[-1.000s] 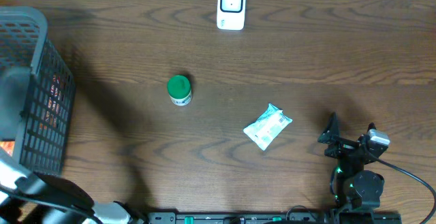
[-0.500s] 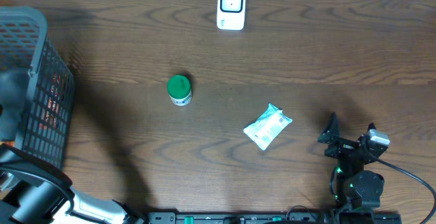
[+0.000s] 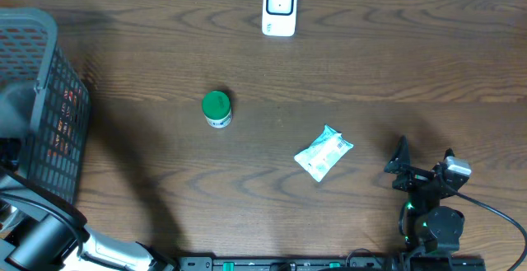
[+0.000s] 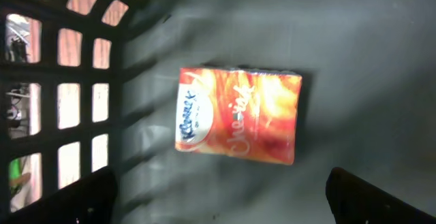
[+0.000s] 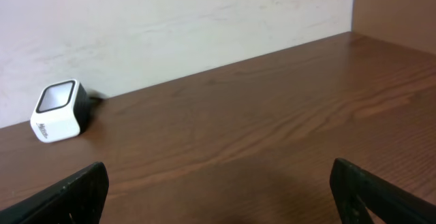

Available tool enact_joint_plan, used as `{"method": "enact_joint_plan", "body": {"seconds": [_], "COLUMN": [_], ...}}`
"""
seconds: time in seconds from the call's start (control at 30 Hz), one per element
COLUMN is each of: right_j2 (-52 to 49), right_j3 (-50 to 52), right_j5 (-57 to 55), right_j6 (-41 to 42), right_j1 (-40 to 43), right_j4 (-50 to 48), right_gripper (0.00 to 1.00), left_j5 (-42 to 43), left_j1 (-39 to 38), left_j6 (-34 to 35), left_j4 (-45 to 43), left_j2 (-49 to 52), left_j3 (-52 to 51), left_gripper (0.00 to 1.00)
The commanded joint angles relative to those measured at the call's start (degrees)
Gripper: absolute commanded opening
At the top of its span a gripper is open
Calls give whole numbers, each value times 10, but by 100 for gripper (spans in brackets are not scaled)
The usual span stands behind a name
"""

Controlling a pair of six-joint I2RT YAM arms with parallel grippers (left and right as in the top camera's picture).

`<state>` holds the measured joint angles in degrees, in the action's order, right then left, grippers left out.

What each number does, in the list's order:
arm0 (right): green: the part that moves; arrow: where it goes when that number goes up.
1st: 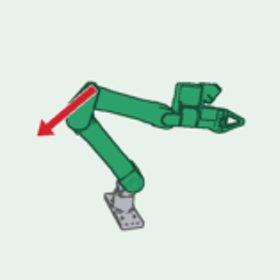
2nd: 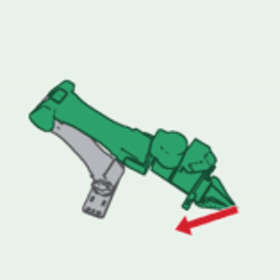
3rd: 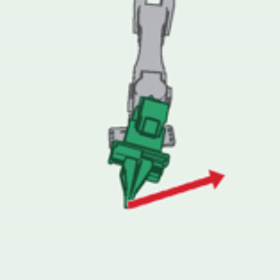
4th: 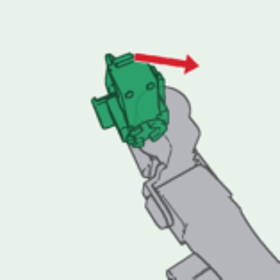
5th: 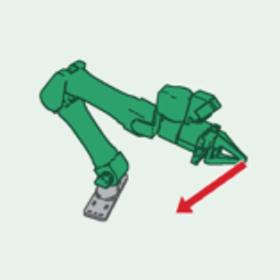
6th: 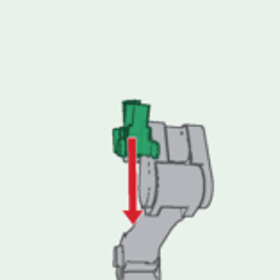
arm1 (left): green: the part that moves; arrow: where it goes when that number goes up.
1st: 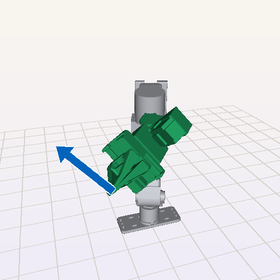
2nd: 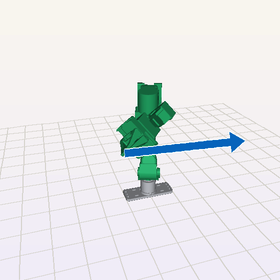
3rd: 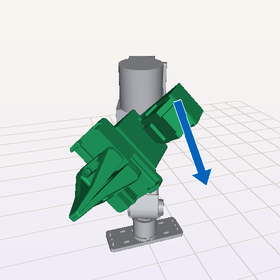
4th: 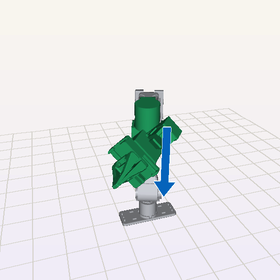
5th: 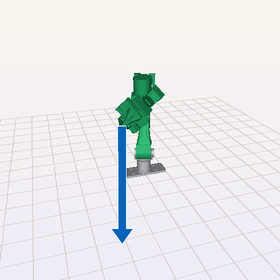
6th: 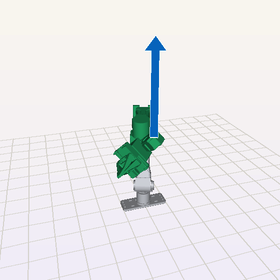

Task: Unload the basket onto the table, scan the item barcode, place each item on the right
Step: 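Grasp the orange snack box in the basket with the left gripper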

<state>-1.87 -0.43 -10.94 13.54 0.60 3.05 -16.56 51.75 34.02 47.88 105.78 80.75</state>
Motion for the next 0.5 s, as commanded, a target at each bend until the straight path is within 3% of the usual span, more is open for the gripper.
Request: {"method": "enact_joint_plan", "body": {"seconds": [0.0,0.47], "right_j2": [0,0], "right_j3": [1,1], "right_j5": [-1,-1], "right_j6": [-5,-5], "right_j1": [-3,-3], "right_j4": [2,2], "right_gripper": [99,99], "left_j5": [-11,-11], "left_j1": [3,19], "left_j6": [-12,-12], "left_j4": [-19,-123], "left_j2": [7,8], "left_j3": [-9,-71], "left_gripper": [98,98]}}
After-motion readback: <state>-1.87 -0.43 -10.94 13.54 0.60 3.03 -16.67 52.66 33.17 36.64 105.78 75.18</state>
